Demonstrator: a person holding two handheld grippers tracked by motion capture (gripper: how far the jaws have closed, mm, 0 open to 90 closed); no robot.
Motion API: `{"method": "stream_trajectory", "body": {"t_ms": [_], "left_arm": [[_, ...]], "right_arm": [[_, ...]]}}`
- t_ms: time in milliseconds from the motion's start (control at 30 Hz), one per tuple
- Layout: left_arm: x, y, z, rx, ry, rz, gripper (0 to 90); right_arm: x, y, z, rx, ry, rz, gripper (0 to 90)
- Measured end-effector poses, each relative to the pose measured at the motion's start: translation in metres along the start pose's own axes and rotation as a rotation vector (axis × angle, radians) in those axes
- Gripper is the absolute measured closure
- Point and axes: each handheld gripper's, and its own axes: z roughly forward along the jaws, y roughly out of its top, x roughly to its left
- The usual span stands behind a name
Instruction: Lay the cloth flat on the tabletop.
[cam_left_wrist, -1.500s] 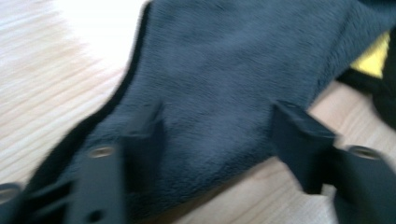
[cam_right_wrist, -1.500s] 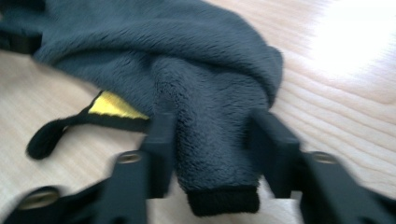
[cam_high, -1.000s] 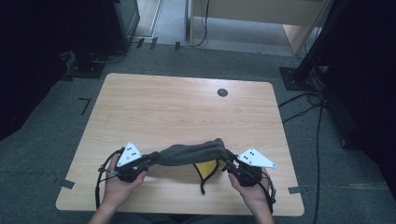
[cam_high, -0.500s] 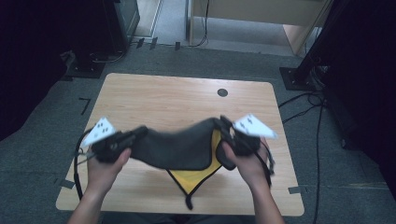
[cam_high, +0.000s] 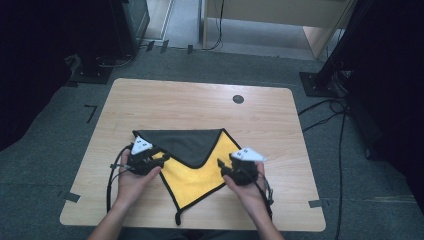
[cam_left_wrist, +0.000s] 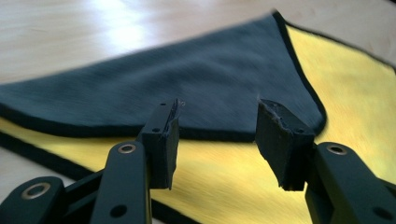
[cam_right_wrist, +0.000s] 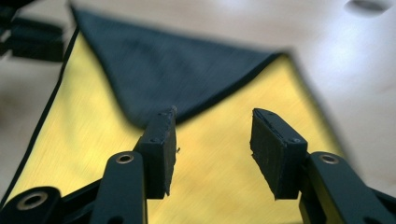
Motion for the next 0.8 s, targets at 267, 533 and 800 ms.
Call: {"method": "stream_trajectory", "body": {"t_ms": [267,533,800], "left_arm": [[-0.003,-0.009,-0.002,0.009,0.024,-0.019,39.0],[0.007,-0.011,-0.006,-0.007,0.043,-0.033,38.0],[0.009,-0.011,-0.008,-0.013,0.051,-0.044,36.2]], "right_arm": [[0.063,-0.04,0.028,0.075,0.012,-0.172,40.3],[0.048,-0.044,0.04,0.144,0.055,-0.173,37.9],[-0.006,-0.052,0.017,0.168,0.126,-0.243,36.7]]}}
